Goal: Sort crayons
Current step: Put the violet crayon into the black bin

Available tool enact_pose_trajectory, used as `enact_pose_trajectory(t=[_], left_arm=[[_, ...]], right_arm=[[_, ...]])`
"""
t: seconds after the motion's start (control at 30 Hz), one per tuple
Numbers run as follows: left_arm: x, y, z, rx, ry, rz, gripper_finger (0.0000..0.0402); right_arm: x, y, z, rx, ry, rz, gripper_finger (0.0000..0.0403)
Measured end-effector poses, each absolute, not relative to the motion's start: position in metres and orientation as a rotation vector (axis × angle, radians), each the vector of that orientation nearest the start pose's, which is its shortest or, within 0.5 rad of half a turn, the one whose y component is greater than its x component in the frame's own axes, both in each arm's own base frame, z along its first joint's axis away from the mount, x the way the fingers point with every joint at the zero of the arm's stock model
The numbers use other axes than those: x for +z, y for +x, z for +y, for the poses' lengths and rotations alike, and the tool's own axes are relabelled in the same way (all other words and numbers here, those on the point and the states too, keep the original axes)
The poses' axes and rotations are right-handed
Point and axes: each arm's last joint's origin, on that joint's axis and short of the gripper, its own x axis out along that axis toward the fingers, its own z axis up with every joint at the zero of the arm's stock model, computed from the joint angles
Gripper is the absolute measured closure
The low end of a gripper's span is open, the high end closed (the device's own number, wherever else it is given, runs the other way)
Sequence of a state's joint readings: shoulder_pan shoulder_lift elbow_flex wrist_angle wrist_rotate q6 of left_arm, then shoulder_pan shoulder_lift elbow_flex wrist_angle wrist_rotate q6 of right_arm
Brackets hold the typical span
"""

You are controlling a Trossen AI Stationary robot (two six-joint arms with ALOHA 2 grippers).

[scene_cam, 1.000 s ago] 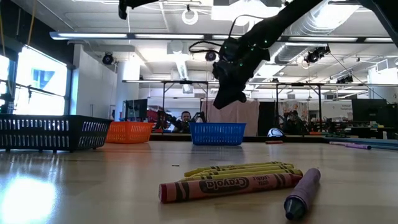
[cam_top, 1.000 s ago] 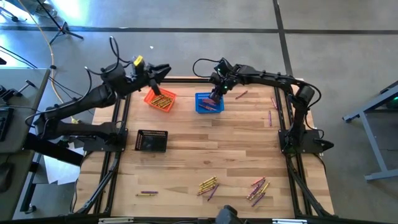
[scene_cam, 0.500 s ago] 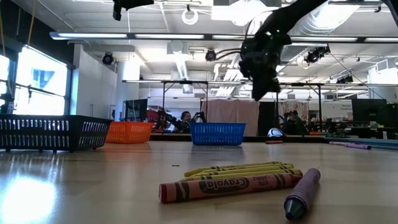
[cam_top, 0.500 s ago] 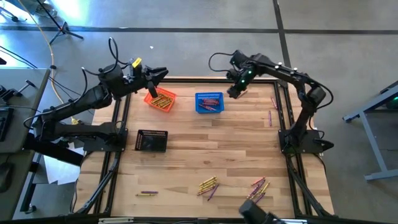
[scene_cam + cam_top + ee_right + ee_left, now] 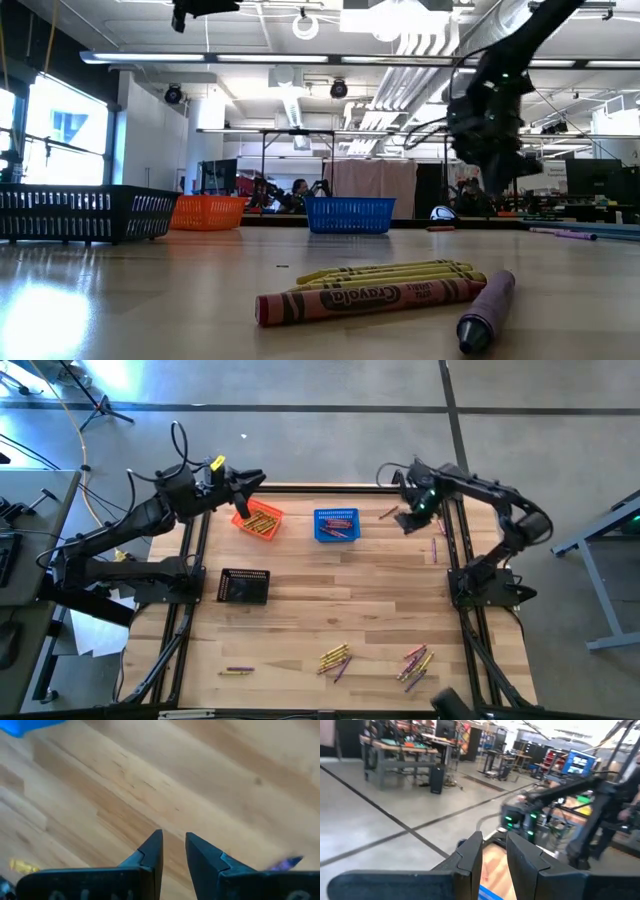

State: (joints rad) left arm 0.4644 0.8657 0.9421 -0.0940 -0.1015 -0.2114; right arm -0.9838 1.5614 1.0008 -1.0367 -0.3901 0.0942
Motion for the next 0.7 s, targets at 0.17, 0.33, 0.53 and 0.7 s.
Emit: enact_pose_trajectory(t=[0.17, 0.33, 0.53, 0.7], left_arm=[[0.382, 0.163, 0.086, 0.605, -0.175, -0.042, 0.0328], [0.384, 0.163, 0.086, 0.604, -0.169, -0.062, 0.0328], [0.386, 0.163, 0.086, 0.602, -0.181, -0.086, 0.0328], [0.386, 0.163, 0.086, 0.601, -0.195, -0.09, 0.0328]], right_arm=[[0.177, 0.127, -0.182, -0.773, 1.153, 1.181, 0.0336], [0.172, 0.111, -0.163, -0.925, 1.115, 1.163, 0.0336], [0.168, 0.1, -0.146, -0.939, 1.153, 1.207, 0.0336], [0.158, 0.094, -0.141, -1.028, 1.153, 1.256, 0.0336]])
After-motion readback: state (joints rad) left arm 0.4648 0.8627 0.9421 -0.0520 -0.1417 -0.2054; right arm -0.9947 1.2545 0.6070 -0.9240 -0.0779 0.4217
